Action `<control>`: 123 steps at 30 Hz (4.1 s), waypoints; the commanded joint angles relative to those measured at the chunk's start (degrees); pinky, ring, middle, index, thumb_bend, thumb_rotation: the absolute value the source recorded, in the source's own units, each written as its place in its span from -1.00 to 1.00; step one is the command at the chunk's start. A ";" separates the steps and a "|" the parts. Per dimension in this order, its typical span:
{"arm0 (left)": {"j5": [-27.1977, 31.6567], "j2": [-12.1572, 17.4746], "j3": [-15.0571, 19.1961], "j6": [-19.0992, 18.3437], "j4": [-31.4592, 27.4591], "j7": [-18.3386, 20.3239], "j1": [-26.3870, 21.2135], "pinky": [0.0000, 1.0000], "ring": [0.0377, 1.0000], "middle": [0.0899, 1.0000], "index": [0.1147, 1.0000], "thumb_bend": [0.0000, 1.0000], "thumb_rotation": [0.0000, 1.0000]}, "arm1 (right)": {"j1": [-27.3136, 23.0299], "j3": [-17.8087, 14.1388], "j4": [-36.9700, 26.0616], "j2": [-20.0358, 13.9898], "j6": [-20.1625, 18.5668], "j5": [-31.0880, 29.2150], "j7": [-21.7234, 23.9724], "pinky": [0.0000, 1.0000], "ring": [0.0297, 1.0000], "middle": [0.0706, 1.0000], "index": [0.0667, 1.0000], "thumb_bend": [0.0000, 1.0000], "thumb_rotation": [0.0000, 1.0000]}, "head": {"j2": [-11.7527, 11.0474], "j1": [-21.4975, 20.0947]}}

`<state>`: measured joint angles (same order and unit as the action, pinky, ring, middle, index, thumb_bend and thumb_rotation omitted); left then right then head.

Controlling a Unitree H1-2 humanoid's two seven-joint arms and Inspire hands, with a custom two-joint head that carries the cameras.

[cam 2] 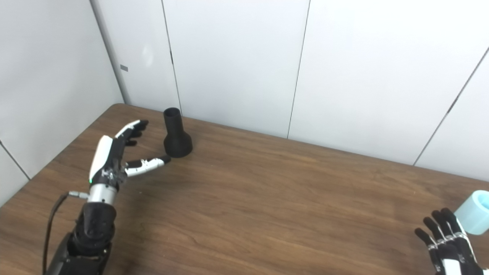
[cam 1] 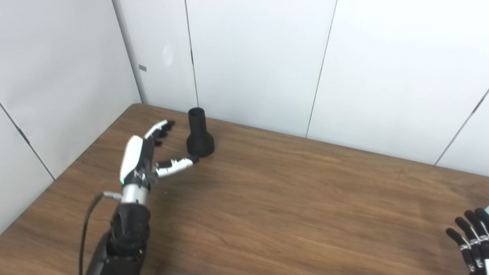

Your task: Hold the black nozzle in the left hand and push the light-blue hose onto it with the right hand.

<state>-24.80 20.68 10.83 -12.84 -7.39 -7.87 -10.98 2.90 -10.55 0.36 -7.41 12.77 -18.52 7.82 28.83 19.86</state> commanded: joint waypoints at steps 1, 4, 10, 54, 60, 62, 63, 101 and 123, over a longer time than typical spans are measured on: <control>-1.25 2.16 -0.15 -0.03 0.64 -0.08 -2.66 0.55 0.70 0.68 0.60 0.80 -0.54 | 5.00 0.48 4.81 1.86 -0.21 -0.55 0.51 0.60 0.73 0.74 0.72 0.27 0.35 | 0.28 0.06; -0.31 3.25 -0.19 -0.11 2.63 0.56 -4.28 0.62 0.77 0.77 0.63 0.84 -0.54 | 5.13 0.50 4.37 1.94 -0.54 -0.36 0.22 0.57 0.71 0.73 0.71 0.29 0.35 | 0.28 0.06; -1.72 5.69 -2.51 -2.21 6.93 2.91 -7.90 0.96 0.95 0.88 0.78 0.90 -0.46 | 5.33 0.70 4.35 2.20 -0.32 -0.25 0.31 0.59 0.72 0.74 0.72 0.32 0.35 | 0.12 -0.01; -2.37 7.85 -12.81 -8.38 23.84 7.73 -21.75 0.80 0.76 0.57 0.52 0.91 -0.43 | 4.94 2.69 5.50 1.73 4.84 14.63 -3.59 0.26 0.62 0.72 0.69 0.17 0.29 | 0.77 -2.13; -2.70 8.15 -13.50 -8.68 23.34 8.24 -21.80 0.77 0.76 0.57 0.49 0.88 -0.47 | 5.10 2.84 5.21 1.55 5.06 15.48 -4.14 0.27 0.62 0.72 0.69 0.14 0.29 | 1.04 -2.18; -3.48 8.30 -14.16 -8.83 23.20 8.05 -21.69 0.75 0.78 0.59 0.47 0.82 -0.46 | 5.21 2.72 4.75 1.66 4.62 14.65 -3.93 0.28 0.62 0.72 0.69 0.13 0.27 | 1.31 -2.09; -3.93 8.42 -14.59 -8.54 23.36 7.81 -21.61 0.70 0.76 0.58 0.45 0.79 -0.46 | 5.24 2.70 4.52 1.70 4.30 14.42 -3.91 0.28 0.63 0.72 0.69 0.13 0.25 | 1.31 -2.09; -3.79 7.54 -14.23 -3.18 24.29 4.97 -20.30 -0.25 -0.14 -0.17 -0.14 0.04 -1.00 | 6.41 3.06 1.06 2.04 2.01 14.38 -4.92 0.38 0.57 0.59 0.68 0.09 0.49 | 2.07 -2.66; -12.00 8.61 -19.29 0.02 20.12 2.71 -15.78 0.29 0.22 0.00 -0.20 0.03 -1.00 | 6.75 3.15 -0.36 2.24 0.84 13.33 -4.87 0.38 0.57 0.59 0.70 -0.05 0.44 | 2.69 -3.76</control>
<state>-35.57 28.29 -8.49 -14.07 14.57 -3.85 -26.21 5.58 -8.11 -3.34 -6.85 13.48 -4.57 3.15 31.46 16.08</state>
